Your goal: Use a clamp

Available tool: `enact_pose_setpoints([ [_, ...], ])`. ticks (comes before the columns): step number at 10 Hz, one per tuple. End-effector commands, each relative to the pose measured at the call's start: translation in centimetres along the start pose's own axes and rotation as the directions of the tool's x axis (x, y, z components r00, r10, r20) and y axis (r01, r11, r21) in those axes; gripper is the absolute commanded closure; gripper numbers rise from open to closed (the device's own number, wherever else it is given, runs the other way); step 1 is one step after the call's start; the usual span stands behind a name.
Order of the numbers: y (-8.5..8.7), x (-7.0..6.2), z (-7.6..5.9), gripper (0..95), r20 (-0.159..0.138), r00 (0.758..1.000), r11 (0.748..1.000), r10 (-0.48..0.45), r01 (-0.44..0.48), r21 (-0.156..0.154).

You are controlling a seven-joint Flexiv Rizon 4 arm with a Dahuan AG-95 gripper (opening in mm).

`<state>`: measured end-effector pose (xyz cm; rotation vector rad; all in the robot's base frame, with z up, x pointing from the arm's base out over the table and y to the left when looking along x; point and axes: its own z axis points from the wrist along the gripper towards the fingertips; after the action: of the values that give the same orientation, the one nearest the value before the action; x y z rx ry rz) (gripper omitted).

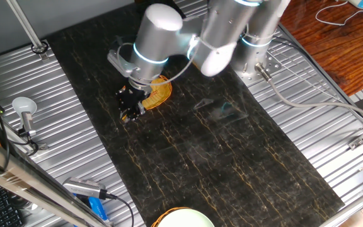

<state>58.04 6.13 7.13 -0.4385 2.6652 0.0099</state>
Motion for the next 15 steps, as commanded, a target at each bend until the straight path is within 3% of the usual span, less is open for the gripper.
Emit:
enact_pose_setpoints([
  [1,-1.74,1.41,-0.73,95.0,-0.091,0.996,0.999,0.003,0.002,0.055],
  [3,-1.77,1.43,-0.76,95.0,-0.138,0.990,0.999,-0.040,0.041,0.002],
  [9,-1.91,1.52,-0.94,95.0,-0.178,0.977,0.992,-0.120,0.113,-0.048],
  [12,-1.99,1.56,-1.03,95.0,-0.170,0.978,0.992,-0.119,0.110,-0.063],
  [15,-1.99,1.55,-1.00,95.0,-0.169,0.969,0.983,-0.177,0.167,-0.074],
])
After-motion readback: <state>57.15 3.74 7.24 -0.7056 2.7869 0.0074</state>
